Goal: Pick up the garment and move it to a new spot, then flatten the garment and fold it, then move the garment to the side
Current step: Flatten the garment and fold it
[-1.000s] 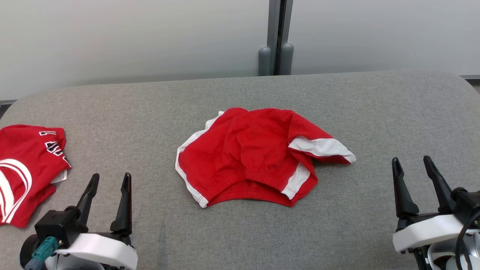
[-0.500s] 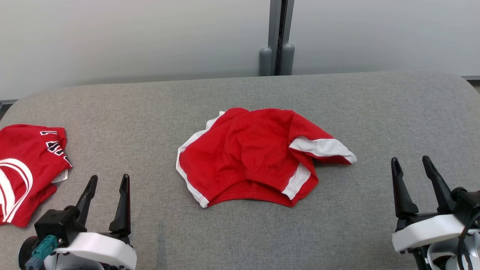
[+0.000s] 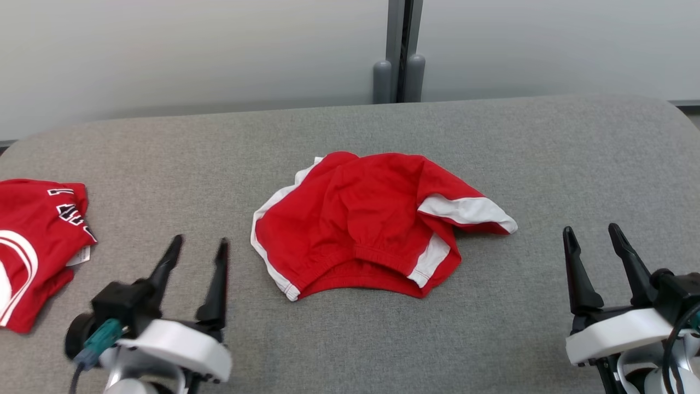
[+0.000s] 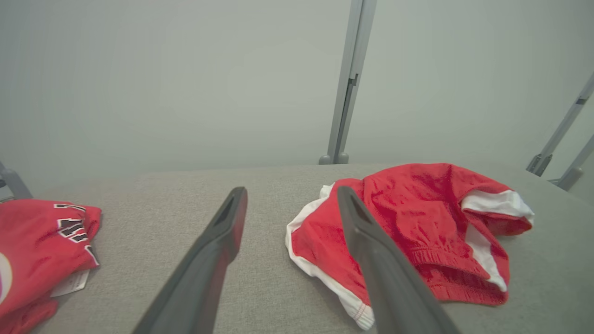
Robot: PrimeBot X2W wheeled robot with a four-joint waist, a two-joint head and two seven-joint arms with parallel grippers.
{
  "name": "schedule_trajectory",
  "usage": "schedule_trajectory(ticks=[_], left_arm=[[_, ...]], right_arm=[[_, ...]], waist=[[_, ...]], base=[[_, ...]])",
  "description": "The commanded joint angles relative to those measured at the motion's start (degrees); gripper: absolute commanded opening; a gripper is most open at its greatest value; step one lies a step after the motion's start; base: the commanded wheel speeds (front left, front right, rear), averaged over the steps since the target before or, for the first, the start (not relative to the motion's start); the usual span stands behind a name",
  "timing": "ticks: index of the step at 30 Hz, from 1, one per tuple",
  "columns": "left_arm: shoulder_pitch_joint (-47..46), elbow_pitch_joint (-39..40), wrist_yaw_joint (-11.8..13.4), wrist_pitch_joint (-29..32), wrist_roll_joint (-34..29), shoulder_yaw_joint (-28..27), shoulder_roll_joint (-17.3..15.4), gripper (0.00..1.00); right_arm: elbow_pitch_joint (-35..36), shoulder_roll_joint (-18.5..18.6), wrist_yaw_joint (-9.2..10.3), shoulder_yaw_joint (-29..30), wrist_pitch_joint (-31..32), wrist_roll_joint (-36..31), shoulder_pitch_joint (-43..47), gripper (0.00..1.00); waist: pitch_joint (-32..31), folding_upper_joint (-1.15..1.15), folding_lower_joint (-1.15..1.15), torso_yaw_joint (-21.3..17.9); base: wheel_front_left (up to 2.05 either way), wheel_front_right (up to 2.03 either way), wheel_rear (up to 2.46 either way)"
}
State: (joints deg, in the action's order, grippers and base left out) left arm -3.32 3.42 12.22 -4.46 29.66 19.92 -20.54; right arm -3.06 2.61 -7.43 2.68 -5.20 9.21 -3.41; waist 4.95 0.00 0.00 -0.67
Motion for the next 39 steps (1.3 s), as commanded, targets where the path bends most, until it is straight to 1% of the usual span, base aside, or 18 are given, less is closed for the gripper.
schedule_trajectory(ticks=[1,5,6,10,16,19,22,25,34,39], left_arm=[[-2.30,0.08,-1.04,0.45,-0.77,1.18,0.59,1.00],[-5.41,-1.15,-4.38,3.08,-0.34,5.70,2.46,1.00],[-5.41,-1.15,-4.38,3.08,-0.34,5.70,2.46,1.00],[-7.85,-2.90,-7.65,5.54,0.23,9.87,4.36,1.00],[-10.76,-5.87,-12.29,9.46,0.81,16.10,7.39,1.00],[-12.19,-7.56,-14.12,11.14,1.41,18.00,8.58,1.00],[-13.29,-9.43,-15.27,12.29,2.47,18.91,9.60,1.00],[-14.64,-10.92,-15.87,12.79,3.40,18.97,10.15,1.00],[-19.05,-14.37,-17.73,11.25,4.65,18.48,10.97,1.00],[-20.45,-15.38,-17.95,9.76,5.25,18.30,11.42,1.00]], right_arm=[[0.26,0.40,-0.11,-0.33,0.07,0.24,-0.95,1.00],[0.43,0.40,-0.11,-1.17,-0.09,0.36,-1.85,1.00],[0.43,0.40,-0.11,-1.17,-0.09,0.36,-1.85,1.00],[0.03,0.40,-0.11,-1.90,-0.47,0.49,-2.44,1.00],[-0.27,0.40,-0.11,-2.45,-1.39,0.97,-4.39,1.00],[-0.55,0.40,-0.11,-3.10,-1.94,1.29,-5.79,1.00],[-1.06,0.41,-0.11,-3.81,-2.61,1.55,-6.67,1.00],[-1.82,0.40,-0.11,-4.08,-3.23,1.84,-7.53,1.00],[-3.48,0.39,-0.11,-4.43,-4.39,2.21,-9.36,1.00],[-4.37,0.40,-0.11,-4.74,-4.94,2.36,-9.90,1.00]], waist=[[0.88,0.00,0.00,-0.56],[2.98,0.00,0.00,-1.94],[2.98,0.00,0.00,-1.94],[5.19,0.00,0.00,-3.19],[9.66,0.00,0.00,-4.72],[12.02,0.00,0.00,-5.60],[13.76,0.00,0.00,-6.46],[15.13,0.00,0.00,-7.22],[16.87,0.00,0.00,-8.44],[16.85,0.00,0.00,-8.89]], base=[[0.00,0.00,0.00],[0.00,0.00,0.00],[0.00,0.00,0.00],[0.00,0.00,0.00],[0.00,0.00,0.00],[0.00,0.00,0.00],[0.00,0.00,0.00],[0.00,0.00,0.00],[0.00,0.00,0.00],[0.00,0.00,0.00]])
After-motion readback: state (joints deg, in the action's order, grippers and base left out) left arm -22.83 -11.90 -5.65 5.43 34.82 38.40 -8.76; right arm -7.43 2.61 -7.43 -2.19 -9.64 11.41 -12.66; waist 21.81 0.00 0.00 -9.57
